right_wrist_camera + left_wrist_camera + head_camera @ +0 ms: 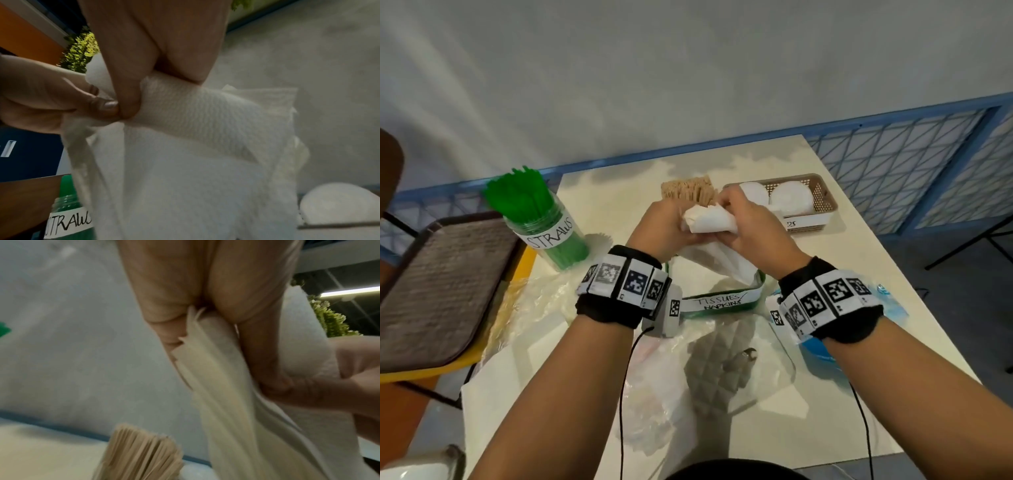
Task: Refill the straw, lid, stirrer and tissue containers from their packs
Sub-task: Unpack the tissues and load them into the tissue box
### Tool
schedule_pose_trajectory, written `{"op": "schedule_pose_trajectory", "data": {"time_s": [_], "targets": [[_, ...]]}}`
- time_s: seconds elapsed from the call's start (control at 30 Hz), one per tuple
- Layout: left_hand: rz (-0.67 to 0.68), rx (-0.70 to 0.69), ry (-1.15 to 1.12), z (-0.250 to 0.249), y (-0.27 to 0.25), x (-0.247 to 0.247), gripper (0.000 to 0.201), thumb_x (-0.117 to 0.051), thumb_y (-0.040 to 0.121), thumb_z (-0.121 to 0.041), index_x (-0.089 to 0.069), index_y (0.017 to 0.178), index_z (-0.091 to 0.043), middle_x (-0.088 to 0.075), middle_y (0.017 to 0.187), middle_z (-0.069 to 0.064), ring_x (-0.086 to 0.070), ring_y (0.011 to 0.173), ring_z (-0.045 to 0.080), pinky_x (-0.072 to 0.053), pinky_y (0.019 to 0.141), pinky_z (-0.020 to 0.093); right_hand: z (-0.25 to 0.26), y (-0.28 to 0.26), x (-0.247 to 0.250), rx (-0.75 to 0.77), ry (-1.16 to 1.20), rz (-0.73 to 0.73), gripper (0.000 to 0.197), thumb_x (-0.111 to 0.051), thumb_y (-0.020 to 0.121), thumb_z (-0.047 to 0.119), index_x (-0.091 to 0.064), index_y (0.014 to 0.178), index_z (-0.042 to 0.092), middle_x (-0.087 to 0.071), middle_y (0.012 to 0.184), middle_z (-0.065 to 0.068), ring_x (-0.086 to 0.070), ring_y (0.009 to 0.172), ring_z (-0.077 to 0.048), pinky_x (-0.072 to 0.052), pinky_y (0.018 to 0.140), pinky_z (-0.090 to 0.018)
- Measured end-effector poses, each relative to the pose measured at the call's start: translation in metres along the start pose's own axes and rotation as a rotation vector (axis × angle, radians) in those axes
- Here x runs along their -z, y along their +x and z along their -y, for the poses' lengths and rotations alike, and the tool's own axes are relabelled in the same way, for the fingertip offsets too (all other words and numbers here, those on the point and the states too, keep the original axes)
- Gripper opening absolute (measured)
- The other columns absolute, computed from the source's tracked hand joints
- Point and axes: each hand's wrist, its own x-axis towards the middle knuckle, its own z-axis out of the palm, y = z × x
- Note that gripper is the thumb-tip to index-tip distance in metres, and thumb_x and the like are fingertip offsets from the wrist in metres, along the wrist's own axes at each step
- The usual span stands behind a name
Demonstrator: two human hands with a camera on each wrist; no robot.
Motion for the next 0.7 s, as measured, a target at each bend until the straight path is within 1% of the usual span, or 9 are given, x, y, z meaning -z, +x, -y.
{"op": "schedule_pose_trajectory", "data": {"time_s": [0.07, 0.13, 0.2, 0.27, 0.4, 0.47, 0.57, 0.63, 0.7], "targets": [[-0.07, 0.04, -0.098, 0.014, -0.001, -0.003, 0.024, -0.076, 0.075, -0.017, -0.073, 0.096, -0.007, -0.073, 0.088, 0.012, -0.058, 0.068, 0.011, -0.044, 0.064, 0.021, -0.005, 0.001, -0.004, -0.057, 0.066, -0.025, 0.043, -0.071, 0.08, 0.024, -0.046, 0.113, 0.011, -0.062, 0.104, -0.002, -0.058, 0.089, -0.02, -0.032, 0.064, -0.024], [-0.126, 0.085, -0.164, 0.028, -0.001, -0.008, 0.023, -0.074, 0.077, -0.016, -0.073, 0.098, -0.006, -0.072, 0.091, 0.01, -0.057, 0.069, 0.009, -0.042, 0.061, 0.013, -0.01, 0.004, -0.005, -0.132, 0.093, -0.046, 0.042, -0.074, 0.077, 0.031, -0.051, 0.108, 0.015, -0.058, 0.1, 0.006, -0.055, 0.091, -0.014, -0.036, 0.072, -0.021], [-0.192, 0.17, -0.288, 0.04, -0.002, -0.013, 0.024, -0.072, 0.079, -0.014, -0.071, 0.101, -0.004, -0.071, 0.096, 0.01, -0.06, 0.08, 0.014, -0.049, 0.072, 0.023, -0.021, 0.008, -0.006, -0.184, -0.024, -0.039, 0.046, -0.072, 0.075, 0.042, -0.056, 0.109, 0.016, -0.061, 0.101, 0.002, -0.056, 0.094, -0.018, -0.042, 0.083, -0.029], [-0.261, 0.273, -0.444, 0.049, -0.003, -0.017, 0.024, -0.071, 0.079, -0.011, -0.069, 0.101, -0.002, -0.069, 0.095, 0.01, -0.061, 0.086, 0.019, -0.05, 0.083, 0.034, -0.035, 0.011, -0.006, -0.292, -0.044, 0.009, 0.055, -0.069, 0.075, 0.049, -0.054, 0.119, 0.018, -0.061, 0.111, -0.002, -0.056, 0.1, -0.022, -0.044, 0.087, -0.036], [-0.22, 0.49, -0.761, 0.066, -0.011, -0.037, 0.026, -0.07, 0.078, -0.008, -0.063, 0.102, -0.001, -0.067, 0.1, 0.016, -0.064, 0.1, 0.033, -0.053, 0.088, 0.042, -0.045, 0.009, -0.011, -0.537, 0.326, 0.089, 0.061, -0.062, 0.086, 0.039, -0.037, 0.135, 0.013, -0.052, 0.125, -0.002, -0.05, 0.116, -0.021, -0.043, 0.096, -0.034], [-0.166, 0.541, -0.63, 0.072, -0.012, -0.05, 0.041, -0.072, 0.078, -0.02, -0.058, 0.113, -0.002, -0.065, 0.112, 0.015, -0.062, 0.106, 0.033, -0.05, 0.094, 0.045, -0.047, 0.008, -0.019, -0.566, 0.279, 0.105, 0.057, -0.056, 0.091, 0.031, -0.03, 0.137, 0.008, -0.051, 0.124, -0.008, -0.05, 0.117, -0.024, -0.041, 0.088, -0.028], [-0.119, 0.567, -0.392, 0.073, -0.013, -0.064, 0.07, -0.069, 0.082, -0.025, -0.03, 0.138, -0.007, -0.054, 0.128, 0.015, -0.054, 0.115, 0.03, -0.043, 0.096, 0.032, -0.051, 0.007, -0.037, -0.514, 0.073, 0.135, 0.051, -0.054, 0.093, 0.019, -0.03, 0.136, 0.008, -0.058, 0.107, -0.014, -0.056, 0.105, -0.031, -0.039, 0.073, -0.028], [-0.078, 0.514, -0.283, 0.071, -0.016, -0.071, 0.067, -0.062, 0.087, -0.026, -0.024, 0.14, -0.01, -0.054, 0.127, 0.017, -0.053, 0.115, 0.031, -0.04, 0.09, 0.028, -0.057, 0.007, -0.048, -0.486, -0.061, 0.215, 0.048, -0.052, 0.093, 0.014, -0.031, 0.136, 0.006, -0.06, 0.111, -0.018, -0.056, 0.104, -0.033, -0.041, 0.076, -0.033], [-0.022, 0.461, -0.154, 0.071, -0.017, -0.077, 0.054, -0.056, 0.091, -0.026, -0.031, 0.136, -0.009, -0.057, 0.122, 0.018, -0.054, 0.112, 0.031, -0.039, 0.084, 0.027, -0.06, 0.007, -0.055, -0.455, -0.201, 0.299, 0.045, -0.047, 0.094, 0.009, -0.032, 0.135, 0.005, -0.058, 0.116, -0.02, -0.054, 0.106, -0.033, -0.041, 0.08, -0.033]]}}
